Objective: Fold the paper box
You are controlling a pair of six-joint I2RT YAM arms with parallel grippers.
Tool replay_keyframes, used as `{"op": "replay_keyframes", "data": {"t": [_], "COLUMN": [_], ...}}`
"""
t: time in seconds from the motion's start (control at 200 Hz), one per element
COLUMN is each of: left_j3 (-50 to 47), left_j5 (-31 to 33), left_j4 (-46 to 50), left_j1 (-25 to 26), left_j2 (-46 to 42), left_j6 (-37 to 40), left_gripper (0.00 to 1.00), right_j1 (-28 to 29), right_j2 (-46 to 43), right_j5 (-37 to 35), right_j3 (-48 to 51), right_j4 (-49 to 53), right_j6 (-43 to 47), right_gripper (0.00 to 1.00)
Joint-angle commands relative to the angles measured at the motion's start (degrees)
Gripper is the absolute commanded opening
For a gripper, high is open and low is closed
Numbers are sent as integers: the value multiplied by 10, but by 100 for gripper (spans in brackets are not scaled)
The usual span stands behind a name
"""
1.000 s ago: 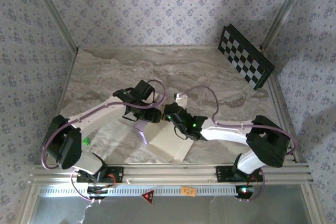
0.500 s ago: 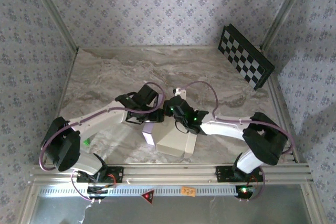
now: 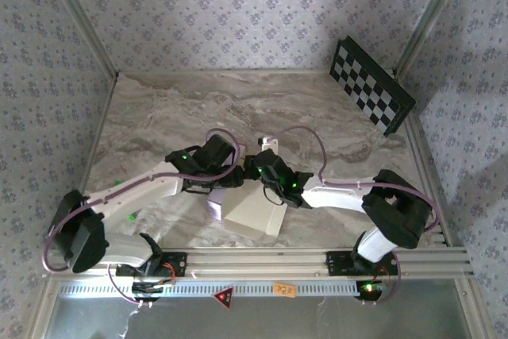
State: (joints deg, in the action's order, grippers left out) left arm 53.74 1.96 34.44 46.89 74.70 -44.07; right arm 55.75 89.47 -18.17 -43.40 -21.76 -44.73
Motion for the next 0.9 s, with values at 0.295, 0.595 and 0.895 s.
{"op": "replay_keyframes", "data": {"t": [0.295,0.595,0.895], "left_j3": [59,124,207], "left_j5": [8,30,-34], "left_j4": [-11,24,60], "left_j1": [3,-43,-83], "left_j2": [-42,-11,105], "left_j6": [-36,-16,33], "left_gripper": [72,76,80], "right_j1": [10,16,23], "right_j2": [26,27,29], "right_j5": [-2,-6,-9], "right_j3": [7,-8,-18], "right_j4": [70,76,68], "right_j6": [33,44,57], "right_gripper": [0,0,0]}}
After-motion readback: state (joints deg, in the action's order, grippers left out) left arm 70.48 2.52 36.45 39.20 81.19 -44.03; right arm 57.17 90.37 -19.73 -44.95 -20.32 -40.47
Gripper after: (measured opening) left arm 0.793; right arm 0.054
